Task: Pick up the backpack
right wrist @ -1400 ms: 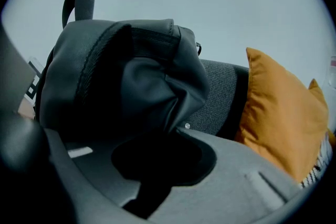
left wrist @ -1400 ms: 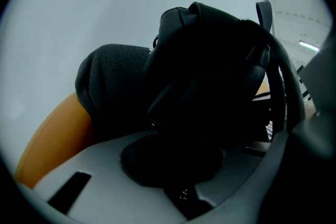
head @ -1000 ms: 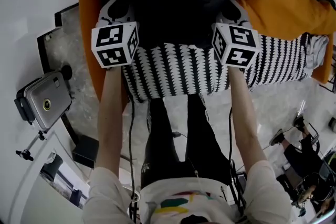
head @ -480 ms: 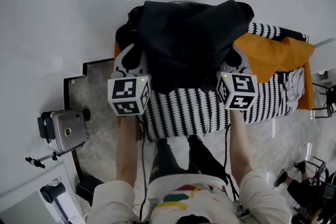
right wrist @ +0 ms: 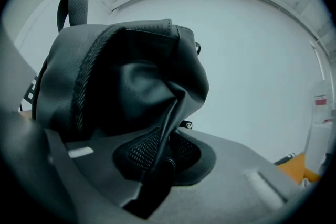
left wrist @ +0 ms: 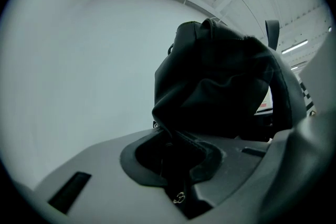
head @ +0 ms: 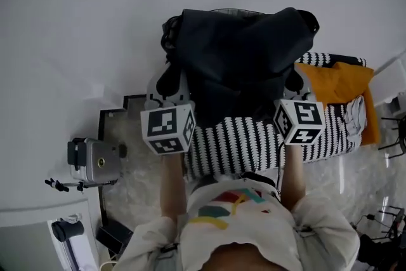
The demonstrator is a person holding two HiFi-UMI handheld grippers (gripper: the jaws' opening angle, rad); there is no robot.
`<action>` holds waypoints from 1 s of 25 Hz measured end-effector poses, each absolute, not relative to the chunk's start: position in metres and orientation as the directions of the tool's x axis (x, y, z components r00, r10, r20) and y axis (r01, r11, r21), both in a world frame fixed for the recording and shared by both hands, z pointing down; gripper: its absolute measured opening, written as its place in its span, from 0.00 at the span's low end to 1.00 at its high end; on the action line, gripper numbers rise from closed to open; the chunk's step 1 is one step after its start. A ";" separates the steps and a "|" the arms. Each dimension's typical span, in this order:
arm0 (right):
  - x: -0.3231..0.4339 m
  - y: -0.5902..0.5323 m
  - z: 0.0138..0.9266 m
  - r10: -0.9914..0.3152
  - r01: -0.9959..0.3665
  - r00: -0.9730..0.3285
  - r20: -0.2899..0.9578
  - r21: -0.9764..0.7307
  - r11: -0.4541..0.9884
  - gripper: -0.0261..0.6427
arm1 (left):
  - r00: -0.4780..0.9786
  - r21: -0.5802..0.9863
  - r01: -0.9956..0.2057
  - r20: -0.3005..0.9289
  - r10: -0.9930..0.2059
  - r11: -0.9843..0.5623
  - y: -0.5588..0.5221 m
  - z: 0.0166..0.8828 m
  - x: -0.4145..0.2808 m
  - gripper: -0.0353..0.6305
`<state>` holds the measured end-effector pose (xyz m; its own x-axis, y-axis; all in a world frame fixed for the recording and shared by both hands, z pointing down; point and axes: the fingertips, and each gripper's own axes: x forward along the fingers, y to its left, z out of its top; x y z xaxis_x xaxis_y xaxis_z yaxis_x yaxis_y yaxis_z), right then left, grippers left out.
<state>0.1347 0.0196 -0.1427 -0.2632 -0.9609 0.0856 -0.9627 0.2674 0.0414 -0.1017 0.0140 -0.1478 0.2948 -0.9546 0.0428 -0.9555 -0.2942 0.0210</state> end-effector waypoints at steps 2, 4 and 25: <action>0.131 0.039 -0.148 -0.958 -0.959 -0.278 0.065 0.030 0.281 0.12 | 0.283 0.007 -0.959 0.028 -0.959 -0.283 0.036 -0.157 -0.105 0.13; 0.120 0.059 -0.150 -0.952 -0.953 -0.301 0.053 0.021 0.303 0.12 | 0.272 -0.009 -0.962 0.019 -0.962 -0.272 0.059 -0.163 -0.115 0.13; 0.110 0.109 -0.177 -0.920 -0.925 -0.379 -0.102 0.041 0.377 0.12 | 0.150 -0.065 -0.987 -0.099 -0.984 -0.144 0.127 -0.182 -0.123 0.13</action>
